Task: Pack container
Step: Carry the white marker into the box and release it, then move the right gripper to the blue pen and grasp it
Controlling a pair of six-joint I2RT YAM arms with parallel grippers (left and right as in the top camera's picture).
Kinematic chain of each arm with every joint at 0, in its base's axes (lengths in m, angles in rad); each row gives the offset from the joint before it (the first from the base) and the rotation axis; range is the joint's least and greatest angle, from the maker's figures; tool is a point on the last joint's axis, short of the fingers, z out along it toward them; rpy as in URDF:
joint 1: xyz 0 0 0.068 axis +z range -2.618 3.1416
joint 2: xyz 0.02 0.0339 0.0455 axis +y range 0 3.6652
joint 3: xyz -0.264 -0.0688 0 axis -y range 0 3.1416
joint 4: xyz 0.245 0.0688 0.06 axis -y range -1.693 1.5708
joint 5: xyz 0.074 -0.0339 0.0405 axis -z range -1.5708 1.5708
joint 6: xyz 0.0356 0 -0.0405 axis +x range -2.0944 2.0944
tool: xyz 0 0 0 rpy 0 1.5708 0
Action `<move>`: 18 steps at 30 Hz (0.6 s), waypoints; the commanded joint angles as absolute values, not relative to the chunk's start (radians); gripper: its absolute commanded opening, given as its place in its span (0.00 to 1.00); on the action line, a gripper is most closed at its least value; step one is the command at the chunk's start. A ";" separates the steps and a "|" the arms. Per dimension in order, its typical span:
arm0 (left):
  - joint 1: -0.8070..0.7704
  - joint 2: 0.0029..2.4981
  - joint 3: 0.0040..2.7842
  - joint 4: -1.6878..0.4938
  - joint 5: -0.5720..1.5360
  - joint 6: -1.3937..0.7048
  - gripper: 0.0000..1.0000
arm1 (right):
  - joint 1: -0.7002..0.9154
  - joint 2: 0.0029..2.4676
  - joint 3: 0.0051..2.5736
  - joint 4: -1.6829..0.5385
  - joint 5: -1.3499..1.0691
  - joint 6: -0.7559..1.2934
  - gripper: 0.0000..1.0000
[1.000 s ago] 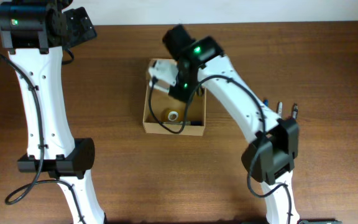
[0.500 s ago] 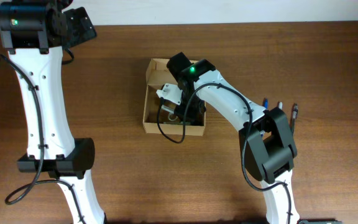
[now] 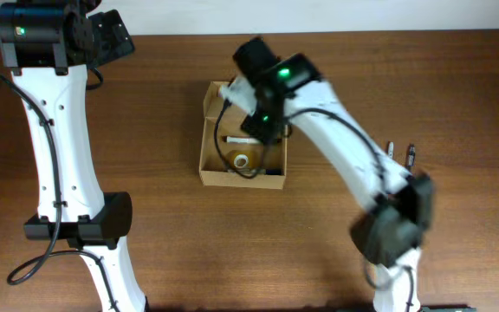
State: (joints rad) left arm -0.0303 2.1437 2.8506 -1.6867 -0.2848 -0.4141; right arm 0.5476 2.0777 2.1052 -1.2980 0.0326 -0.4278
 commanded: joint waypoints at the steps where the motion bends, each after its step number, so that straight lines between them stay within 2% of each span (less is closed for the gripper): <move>1: -0.025 2.148 2.847 -1.687 -0.284 -0.406 1.00 | 0.488 1.846 2.140 -1.305 0.135 -0.357 0.63; 6: -0.025 2.148 2.847 -1.687 -0.284 -0.406 1.00 | 0.307 1.655 2.022 -1.219 0.132 -0.274 0.63; 9: -0.025 2.148 2.847 -1.687 -0.284 -0.406 1.00 | 0.179 1.594 1.896 -1.171 0.118 -0.139 0.63; 15: -0.025 2.148 2.847 -1.687 -0.284 -0.406 1.00 | -0.020 1.625 1.568 -1.191 0.069 0.171 0.63; 18: -0.025 2.148 2.847 -1.687 -0.284 -0.406 1.00 | -0.048 1.650 1.441 -1.149 0.024 0.199 0.64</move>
State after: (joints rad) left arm -0.0303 2.1437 2.8506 -1.6867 -0.2848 -0.4141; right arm -0.0151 1.6245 1.5566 -1.1706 0.0784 0.0681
